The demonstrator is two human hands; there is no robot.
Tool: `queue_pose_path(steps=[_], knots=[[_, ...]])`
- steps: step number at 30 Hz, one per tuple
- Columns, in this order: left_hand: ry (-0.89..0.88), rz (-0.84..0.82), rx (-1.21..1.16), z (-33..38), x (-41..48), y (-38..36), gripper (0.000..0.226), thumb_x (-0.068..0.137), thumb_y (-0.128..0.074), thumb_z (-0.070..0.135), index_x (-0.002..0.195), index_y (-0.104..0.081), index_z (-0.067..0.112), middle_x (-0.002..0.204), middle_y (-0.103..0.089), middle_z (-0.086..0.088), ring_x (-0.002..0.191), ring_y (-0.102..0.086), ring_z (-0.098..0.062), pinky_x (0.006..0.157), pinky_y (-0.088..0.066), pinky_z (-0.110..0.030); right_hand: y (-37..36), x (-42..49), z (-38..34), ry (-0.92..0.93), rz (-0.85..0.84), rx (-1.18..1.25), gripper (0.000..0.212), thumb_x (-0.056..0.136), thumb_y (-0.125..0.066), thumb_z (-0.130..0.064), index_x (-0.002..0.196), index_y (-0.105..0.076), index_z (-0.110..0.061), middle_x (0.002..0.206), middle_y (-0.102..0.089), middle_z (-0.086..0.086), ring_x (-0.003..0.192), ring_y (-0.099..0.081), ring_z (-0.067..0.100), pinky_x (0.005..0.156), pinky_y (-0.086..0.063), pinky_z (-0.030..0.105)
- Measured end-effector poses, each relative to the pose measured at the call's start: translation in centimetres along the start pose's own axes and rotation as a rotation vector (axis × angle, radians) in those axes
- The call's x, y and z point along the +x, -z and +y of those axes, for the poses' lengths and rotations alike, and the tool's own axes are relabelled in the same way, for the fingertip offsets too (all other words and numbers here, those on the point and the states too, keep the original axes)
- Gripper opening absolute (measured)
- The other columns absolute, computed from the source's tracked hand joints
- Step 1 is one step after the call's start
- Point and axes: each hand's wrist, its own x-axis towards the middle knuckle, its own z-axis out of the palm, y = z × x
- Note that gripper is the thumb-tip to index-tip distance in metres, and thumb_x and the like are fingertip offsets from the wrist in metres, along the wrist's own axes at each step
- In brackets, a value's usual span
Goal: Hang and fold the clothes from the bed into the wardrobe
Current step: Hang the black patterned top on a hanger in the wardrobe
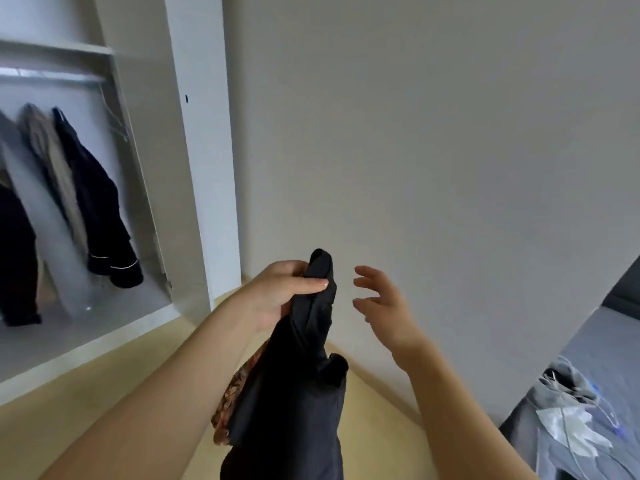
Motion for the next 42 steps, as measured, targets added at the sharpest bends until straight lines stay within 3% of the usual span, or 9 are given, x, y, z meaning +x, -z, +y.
queue_pose_path(steps=[6,9,13,17,22,30,37,39,42], knots=[[-0.075,-0.096,0.389,2.2,0.4,8.7,0.013,0.078,-0.069,0.001,0.077,-0.065,0.014,0.071,-0.068,0.002,0.072,-0.065,-0.014,0.070,-0.050,-0.024,-8.6,5.1,-1.8,0.046,-0.252,-0.083,0.046,0.090,-0.049,-0.001,0.124,-0.050,-0.032,0.127,-0.052,-0.012,0.114,-0.050,0.012,0.093,-0.041,0.025],[-0.122,-0.059,0.532,3.4,0.3,13.7,0.021,0.078,-0.070,0.000,0.069,-0.062,0.017,0.057,-0.063,0.012,0.055,-0.058,-0.002,0.052,-0.043,-0.012,-13.5,7.5,-2.7,0.044,-0.327,-0.060,0.027,0.087,-0.050,-0.001,0.106,-0.059,-0.018,0.102,-0.064,-0.002,0.094,-0.058,0.009,0.079,-0.047,0.019],[-0.210,0.156,0.631,4.3,-0.1,21.5,0.027,0.078,-0.070,0.002,0.065,-0.059,0.024,0.050,-0.058,0.017,0.049,-0.052,0.003,0.050,-0.038,-0.010,-20.7,10.6,-3.9,0.065,-0.166,-0.017,0.007,0.087,-0.054,-0.006,0.084,-0.049,-0.010,0.073,-0.050,0.000,0.065,-0.045,0.013,0.056,-0.037,0.021],[-0.234,0.317,0.655,2.5,-0.3,28.7,0.019,0.081,-0.068,0.014,0.086,-0.060,0.031,0.086,-0.067,0.010,0.084,-0.063,-0.009,0.078,-0.049,-0.023,-27.7,12.7,-6.0,0.141,-0.093,0.150,0.022,0.085,-0.052,-0.001,0.074,-0.040,-0.016,0.063,-0.042,-0.004,0.051,-0.039,0.003,0.045,-0.034,0.014],[0.165,0.141,0.601,-1.9,-1.4,37.3,0.021,0.089,-0.060,0.017,0.107,-0.052,0.025,0.111,-0.061,0.004,0.105,-0.057,-0.010,0.087,-0.045,-0.019,-32.8,15.4,-8.2,0.240,-0.110,0.257,0.020,0.086,-0.050,0.002,0.076,-0.046,-0.015,0.059,-0.050,-0.016,0.053,-0.046,-0.001,0.049,-0.041,0.012],[0.202,0.348,0.375,-1.8,-1.2,47.0,0.015,0.086,-0.065,0.014,0.098,-0.059,0.020,0.098,-0.067,-0.008,0.092,-0.065,-0.021,0.083,-0.052,-0.030,-38.6,21.5,-9.4,0.231,-0.061,0.390,0.032,0.088,-0.054,-0.001,0.070,-0.050,-0.027,0.066,-0.052,-0.006,0.065,-0.049,0.012,0.060,-0.043,0.027],[0.339,0.942,0.876,0.0,2.3,58.3,0.017,0.082,-0.054,0.004,0.076,-0.058,0.018,0.084,-0.062,-0.008,0.077,-0.060,-0.022,0.067,-0.049,-0.032,-45.5,29.9,-10.5,0.226,-0.088,0.547,0.025,0.089,-0.053,0.001,0.076,-0.052,-0.020,0.069,-0.056,-0.007,0.065,-0.055,0.006,0.059,-0.049,0.019],[0.351,1.038,0.741,0.5,3.8,61.0,0.017,0.085,-0.042,0.003,0.089,-0.054,0.014,0.089,-0.060,-0.014,0.077,-0.062,-0.029,0.067,-0.053,-0.038,-48.2,33.0,-10.8,0.207,-0.105,0.579,0.024,0.089,-0.053,0.001,0.076,-0.052,-0.019,0.069,-0.056,-0.007,0.064,-0.056,0.006,0.058,-0.049,0.018],[0.241,1.192,0.156,3.4,6.6,64.1,0.022,0.091,-0.031,0.005,0.105,-0.043,0.016,0.108,-0.055,-0.018,0.071,-0.060,-0.027,0.060,-0.053,-0.040,-51.9,37.7,-11.5,0.168,-0.106,0.608,0.023,0.090,-0.053,0.000,0.076,-0.051,-0.018,0.070,-0.056,-0.005,0.063,-0.057,0.005,0.058,-0.050,0.018]])
